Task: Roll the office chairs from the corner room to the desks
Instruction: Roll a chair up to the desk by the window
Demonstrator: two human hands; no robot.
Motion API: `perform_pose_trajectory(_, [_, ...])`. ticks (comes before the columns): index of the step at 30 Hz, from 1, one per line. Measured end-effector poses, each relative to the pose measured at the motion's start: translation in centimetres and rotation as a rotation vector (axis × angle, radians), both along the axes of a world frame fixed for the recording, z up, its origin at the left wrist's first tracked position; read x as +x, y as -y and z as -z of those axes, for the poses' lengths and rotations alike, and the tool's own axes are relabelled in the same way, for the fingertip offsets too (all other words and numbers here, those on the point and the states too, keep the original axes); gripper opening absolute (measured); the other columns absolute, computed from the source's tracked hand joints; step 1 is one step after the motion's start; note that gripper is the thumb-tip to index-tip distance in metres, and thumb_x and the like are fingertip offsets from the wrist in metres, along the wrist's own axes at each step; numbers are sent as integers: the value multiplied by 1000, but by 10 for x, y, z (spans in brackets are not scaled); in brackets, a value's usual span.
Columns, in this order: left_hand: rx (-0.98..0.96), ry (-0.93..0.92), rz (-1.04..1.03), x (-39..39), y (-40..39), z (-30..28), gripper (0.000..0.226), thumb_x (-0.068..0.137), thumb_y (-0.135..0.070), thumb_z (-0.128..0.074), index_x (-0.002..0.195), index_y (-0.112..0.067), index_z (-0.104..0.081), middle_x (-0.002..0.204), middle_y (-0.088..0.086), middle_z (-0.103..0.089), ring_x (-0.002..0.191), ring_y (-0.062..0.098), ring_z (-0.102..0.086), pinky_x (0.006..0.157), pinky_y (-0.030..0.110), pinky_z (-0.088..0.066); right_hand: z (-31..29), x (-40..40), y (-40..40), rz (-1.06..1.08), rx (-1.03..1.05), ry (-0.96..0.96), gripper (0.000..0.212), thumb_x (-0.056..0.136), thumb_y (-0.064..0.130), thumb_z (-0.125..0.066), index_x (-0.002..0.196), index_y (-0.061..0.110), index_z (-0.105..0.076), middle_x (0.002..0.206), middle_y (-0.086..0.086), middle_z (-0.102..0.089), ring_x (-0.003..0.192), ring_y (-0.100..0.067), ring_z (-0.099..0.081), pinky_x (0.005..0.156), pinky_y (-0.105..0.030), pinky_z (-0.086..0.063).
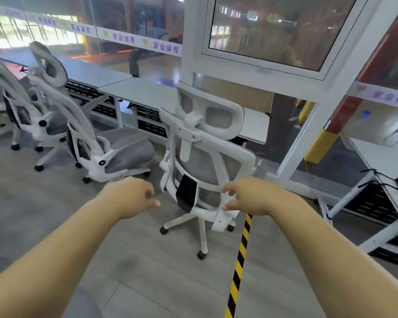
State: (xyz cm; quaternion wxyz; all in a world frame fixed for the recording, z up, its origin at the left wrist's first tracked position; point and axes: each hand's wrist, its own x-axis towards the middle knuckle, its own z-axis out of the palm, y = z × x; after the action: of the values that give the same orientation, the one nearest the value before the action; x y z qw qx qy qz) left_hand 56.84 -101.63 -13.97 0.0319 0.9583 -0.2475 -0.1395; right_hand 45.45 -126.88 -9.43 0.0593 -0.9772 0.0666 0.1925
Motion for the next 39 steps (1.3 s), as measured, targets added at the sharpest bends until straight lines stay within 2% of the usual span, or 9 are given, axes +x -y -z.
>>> perform_pose_trajectory(6, [-5, 20, 26, 80, 39, -4, 37, 85, -58, -50, 112, -32, -59, 113, -11, -58, 103, 17, -53, 83, 34, -48, 11, 81, 36, -8, -25, 20, 52, 86, 58, -52, 130, 33, -46, 128, 2, -56, 111, -21, -55, 91, -41, -48])
perform_pose_trajectory(9, [-12, 38, -3, 122, 55, -3, 38, 85, -58, -50, 110, -32, -58, 111, -9, -59, 99, 18, -55, 86, 37, -50, 17, 119, 58, -19, -95, 58, 55, 86, 60, -50, 135, 36, -41, 130, 5, -55, 115, -20, -52, 86, -36, -47])
perform_pose_trajectory(14, [-80, 114, -15, 185, 87, -7, 35, 88, -55, -48, 116, -35, -56, 114, -7, -60, 103, 18, -54, 80, 33, -48, 18, 171, 89, 30, -136, 241, 49, 89, 57, -48, 131, 31, -47, 127, 4, -56, 114, -21, -53, 83, -38, -49])
perform_pose_trajectory(18, [-186, 135, 9, 225, 108, -8, 37, 90, -47, -51, 123, -32, -54, 127, -6, -55, 117, 19, -51, 92, 37, -46, 25, 199, 101, 109, -107, 344, 45, 89, 54, -48, 128, 30, -49, 124, 5, -57, 113, -21, -53, 81, -35, -46])
perform_pose_trajectory(22, [-236, 151, 72, 266, 125, -3, 43, 87, -44, -56, 128, -32, -50, 134, -6, -49, 122, 21, -47, 92, 37, -45, 39, 221, 102, 165, -135, 349, 43, 91, 52, -45, 128, 30, -46, 122, 5, -55, 114, -22, -52, 75, -33, -37])
perform_pose_trajectory(28, [-257, 137, 236, 333, 145, 10, 59, 85, -34, -61, 139, -27, -39, 145, -1, -38, 134, 26, -32, 107, 42, -36, 56, 240, 88, 323, -137, 363, 42, 91, 50, -47, 128, 29, -47, 120, 5, -56, 111, -22, -53, 76, -33, -38])
perform_pose_trajectory(34, [-196, 184, 499, 374, 152, 24, 51, 88, -32, -57, 137, -24, -43, 143, 0, -43, 132, 26, -36, 108, 40, -34, 69, 249, 71, 548, -125, 419, 38, 92, 48, -48, 126, 31, -50, 121, 6, -57, 115, -20, -50, 86, -37, -42])
perform_pose_trajectory(37, [-202, 155, 548, 387, 153, 31, 50, 90, -33, -54, 138, -22, -43, 143, 1, -43, 134, 26, -33, 112, 41, -28, 76, 253, 67, 599, -153, 414, 40, 92, 46, -49, 129, 31, -49, 124, 4, -57, 115, -23, -50, 87, -36, -41])
perform_pose_trajectory(39, [-226, 128, 553, 390, 154, 33, 48, 90, -31, -54, 136, -21, -44, 143, 3, -43, 133, 27, -34, 112, 40, -27, 80, 255, 66, 626, -144, 400, 40, 93, 44, -49, 130, 31, -50, 126, 2, -56, 116, -26, -49, 94, -39, -40])
